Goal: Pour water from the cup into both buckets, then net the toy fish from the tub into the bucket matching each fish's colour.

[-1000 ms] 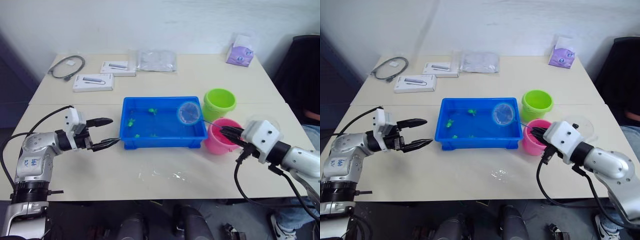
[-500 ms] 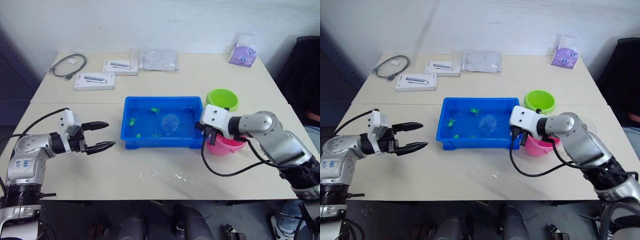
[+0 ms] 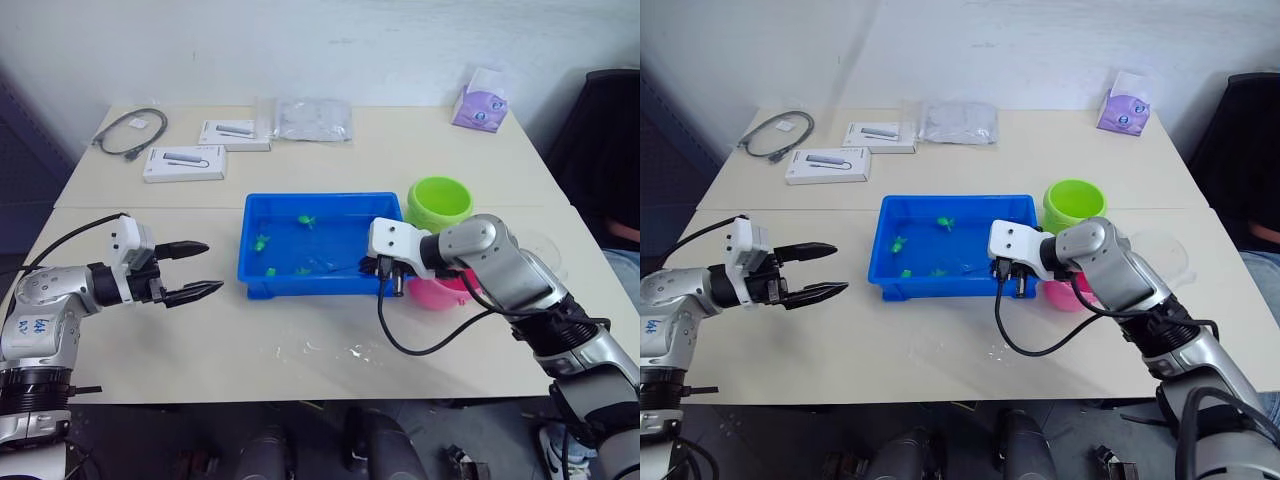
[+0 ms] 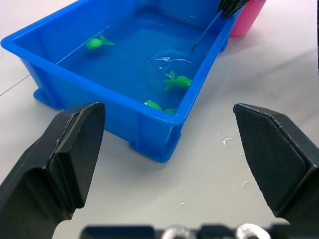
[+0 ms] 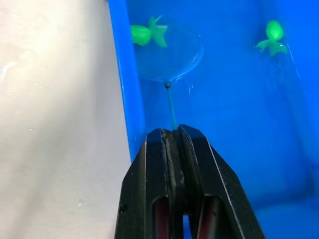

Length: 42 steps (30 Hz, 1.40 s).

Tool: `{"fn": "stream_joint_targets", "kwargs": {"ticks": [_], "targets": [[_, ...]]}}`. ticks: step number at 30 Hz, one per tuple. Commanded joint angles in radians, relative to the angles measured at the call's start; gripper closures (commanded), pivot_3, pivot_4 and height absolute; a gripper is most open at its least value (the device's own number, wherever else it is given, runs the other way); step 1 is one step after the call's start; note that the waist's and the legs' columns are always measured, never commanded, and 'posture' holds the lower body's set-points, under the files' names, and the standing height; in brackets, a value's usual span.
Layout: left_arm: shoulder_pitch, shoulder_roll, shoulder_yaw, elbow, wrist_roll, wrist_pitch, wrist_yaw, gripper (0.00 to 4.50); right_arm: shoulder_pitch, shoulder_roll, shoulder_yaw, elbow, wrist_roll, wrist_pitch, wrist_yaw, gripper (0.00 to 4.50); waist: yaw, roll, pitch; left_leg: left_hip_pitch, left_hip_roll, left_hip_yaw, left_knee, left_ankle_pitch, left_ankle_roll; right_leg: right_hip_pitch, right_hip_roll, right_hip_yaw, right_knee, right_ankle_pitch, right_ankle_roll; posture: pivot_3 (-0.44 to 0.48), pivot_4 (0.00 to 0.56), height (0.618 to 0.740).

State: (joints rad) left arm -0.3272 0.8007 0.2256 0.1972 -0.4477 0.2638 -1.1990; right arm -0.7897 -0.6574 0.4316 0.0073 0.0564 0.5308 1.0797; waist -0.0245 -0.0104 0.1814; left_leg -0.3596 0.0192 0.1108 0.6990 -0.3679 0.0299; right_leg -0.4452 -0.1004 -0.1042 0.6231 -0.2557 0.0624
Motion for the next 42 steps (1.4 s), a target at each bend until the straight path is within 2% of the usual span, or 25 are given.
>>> {"fn": "stream_joint_targets", "kwargs": {"ticks": [1, 6, 14, 25, 33, 37, 42], "targets": [[0.006, 0.022, 0.024, -0.038, -0.017, -0.003, -0.008, 0.08, 0.004, 0.036, -0.077, -0.008, 0.075, 0.095, 0.002, 4.5, -0.003, 0.0, 0.0, 0.0, 0.0, 0.0, 0.0, 0.0, 0.0, 0.0, 0.0, 0.0, 0.0, 0.0, 0.0, 0.0, 0.15, 0.74], [0.001, 0.021, 0.023, -0.04, -0.015, -0.007, -0.009, 0.08, 0.002, 0.06, -0.146, 0.026, 0.123, 0.169, -0.018, 4.5, -0.003, 0.0, 0.0, 0.0, 0.0, 0.0, 0.0, 0.0, 0.0, 0.0, 0.0, 0.0, 0.0, 0.0, 0.0, 0.0, 0.15, 0.74], [-0.029, -0.003, 0.0, -0.068, -0.017, -0.007, 0.005, 0.08, -0.034, 0.058, -0.217, 0.073, 0.153, 0.181, -0.035, 4.5, -0.004, 0.0, 0.0, 0.0, 0.0, 0.0, 0.0, 0.0, -0.001, 0.0, 0.0, 0.0, 0.0, 0.0, 0.0, 0.0, 0.15, 0.74], [-0.125, -0.11, -0.043, -0.112, -0.056, 0.065, 0.062, 0.08, 0.159, -0.027, -0.496, -0.22, 0.327, 0.336, -0.117, 4.5, 0.0, 0.0, 0.0, -0.001, 0.0, -0.001, 0.0, 0.0, -0.001, 0.0, 0.0, 0.0, 0.0, 0.0, 0.0, 0.0, 0.15, 0.74], [-0.242, -0.228, -0.12, -0.012, -0.008, 0.03, 0.106, 0.08, 0.325, -0.083, -0.768, -0.35, 0.459, 0.408, -0.208, 4.5, 0.014, 0.0, 0.0, -0.001, -0.001, 0.0, 0.0, 0.0, -0.001, 0.0, 0.001, 0.0, 0.0, 0.0, 0.001, 0.0, 0.15, 0.74], [-0.28, -0.259, -0.145, 0.029, 0.013, 0.002, 0.106, 0.08, 0.343, -0.131, -0.85, -0.285, 0.407, 0.319, -0.277, 4.5, 0.021, 0.0, 0.0, 0.0, -0.001, 0.001, 0.0, 0.0, -0.001, 0.0, 0.002, 0.0, 0.0, 0.0, 0.001, 0.0, 0.15, 0.74], [-0.305, -0.269, -0.155, 0.07, 0.027, -0.023, 0.101, 0.08, 0.387, -0.224, -0.778, -0.177, 0.222, 0.053, -0.328, 4.5, 0.024, 0.0, 0.0, 0.0, -0.001, 0.002, 0.0, 0.0, 0.0, 0.0, 0.002, 0.0, -0.001, 0.0, 0.001, 0.0, 0.15, 0.74]]}}
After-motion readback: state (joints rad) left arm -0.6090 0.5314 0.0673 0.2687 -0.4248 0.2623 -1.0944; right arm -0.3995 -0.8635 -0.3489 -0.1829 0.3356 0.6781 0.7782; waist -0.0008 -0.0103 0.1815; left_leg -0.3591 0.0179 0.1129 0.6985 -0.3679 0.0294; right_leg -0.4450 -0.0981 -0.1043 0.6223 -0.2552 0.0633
